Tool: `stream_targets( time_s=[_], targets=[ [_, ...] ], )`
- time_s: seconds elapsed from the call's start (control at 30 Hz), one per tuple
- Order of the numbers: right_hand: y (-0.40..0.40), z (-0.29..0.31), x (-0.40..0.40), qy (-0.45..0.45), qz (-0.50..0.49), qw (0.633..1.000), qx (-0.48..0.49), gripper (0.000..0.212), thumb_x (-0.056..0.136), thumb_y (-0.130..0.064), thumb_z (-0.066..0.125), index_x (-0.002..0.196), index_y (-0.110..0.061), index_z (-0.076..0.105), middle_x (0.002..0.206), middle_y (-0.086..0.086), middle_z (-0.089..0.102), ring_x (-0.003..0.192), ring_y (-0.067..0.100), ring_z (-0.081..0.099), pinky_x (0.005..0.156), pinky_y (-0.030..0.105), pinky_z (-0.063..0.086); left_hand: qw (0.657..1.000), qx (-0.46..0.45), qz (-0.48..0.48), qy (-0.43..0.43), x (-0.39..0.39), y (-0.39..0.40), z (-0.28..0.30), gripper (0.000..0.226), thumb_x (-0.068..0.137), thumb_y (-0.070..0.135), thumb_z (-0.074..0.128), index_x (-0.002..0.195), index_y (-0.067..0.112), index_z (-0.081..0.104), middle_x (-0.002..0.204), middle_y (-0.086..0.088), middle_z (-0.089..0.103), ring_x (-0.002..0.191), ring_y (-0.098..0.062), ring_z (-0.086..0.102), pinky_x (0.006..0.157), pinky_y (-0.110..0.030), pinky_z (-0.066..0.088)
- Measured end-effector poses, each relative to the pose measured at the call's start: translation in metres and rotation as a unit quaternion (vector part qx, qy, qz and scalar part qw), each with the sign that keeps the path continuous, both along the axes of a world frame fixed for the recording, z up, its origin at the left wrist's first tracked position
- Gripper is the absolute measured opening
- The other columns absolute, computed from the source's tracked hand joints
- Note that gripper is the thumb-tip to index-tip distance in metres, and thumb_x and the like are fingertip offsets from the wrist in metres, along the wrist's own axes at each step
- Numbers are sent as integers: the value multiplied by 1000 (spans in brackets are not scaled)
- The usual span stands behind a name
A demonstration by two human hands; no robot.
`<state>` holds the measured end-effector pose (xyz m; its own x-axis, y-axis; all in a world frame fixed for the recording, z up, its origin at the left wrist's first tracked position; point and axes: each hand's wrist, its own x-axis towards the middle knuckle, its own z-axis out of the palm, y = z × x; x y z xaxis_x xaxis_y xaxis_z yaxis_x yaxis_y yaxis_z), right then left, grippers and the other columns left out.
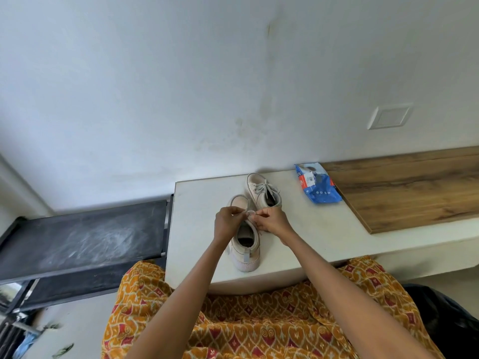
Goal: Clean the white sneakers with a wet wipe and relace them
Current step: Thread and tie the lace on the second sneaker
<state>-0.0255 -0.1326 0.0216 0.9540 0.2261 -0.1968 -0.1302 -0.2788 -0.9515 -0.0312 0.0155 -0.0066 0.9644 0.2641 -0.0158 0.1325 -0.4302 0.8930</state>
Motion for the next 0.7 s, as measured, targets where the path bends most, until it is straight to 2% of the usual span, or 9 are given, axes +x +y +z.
stream_targets(
  time_s=[0.07,0.17,0.3,0.4,0.5,0.57,0.63,0.7],
  targets=[
    [-1,2,3,19,8,1000,-12,4,88,-10,62,88,-6,63,71,5,60,56,3,57,52,12,49,1000,5,-5,5,1,1,-1,17,82,26,69,93,14,75,92,0,73,88,-11,64,80,-25,49],
    [-2,4,6,32,5,999,-41,14,88,-9,55,75,-10,53,68,4,55,54,4,54,47,13,45,1000,21,-16,14,2,1,-1,15,82,24,68,92,16,75,93,1,73,87,-11,63,81,-27,50],
    [0,9,5,25,25,998,-61,15,90,-10,50,76,-9,47,67,3,48,57,7,51,45,11,43,999,39,-32,10,3,2,0,14,83,23,67,93,16,74,95,0,72,90,-13,63,81,-27,48],
    [-1,10,6,8,22,997,-67,9,93,-14,50,87,-7,50,73,4,53,60,7,51,45,10,43,998,50,-42,13,3,3,0,16,85,25,65,96,17,73,97,0,72,92,-16,63,80,-28,47],
    [-2,9,15,-6,3,998,-59,19,97,-17,44,107,-6,56,97,14,60,67,10,58,53,15,51,997,43,-58,17,3,5,0,17,87,25,63,99,18,73,100,0,71,94,-16,62,83,-31,48],
    [-1,11,24,-15,9,996,-86,28,98,-8,39,120,-3,55,113,16,58,78,14,60,60,17,53,997,36,-69,18,3,7,-2,17,88,24,62,99,17,73,102,0,71,96,-17,62,86,-34,50],
    [-1,12,29,-3,67,991,-118,34,92,0,47,126,-3,53,116,11,58,92,18,59,69,21,53,997,21,-75,19,4,8,-4,17,88,23,62,99,17,73,102,0,71,97,-18,63,88,-37,50],
    [0,9,33,-15,142,971,-189,37,86,-6,61,123,-9,58,111,8,65,98,21,61,82,29,51,997,9,-77,18,5,9,-6,16,87,22,62,97,18,73,100,0,72,97,-18,64,88,-39,51]
  ],
)
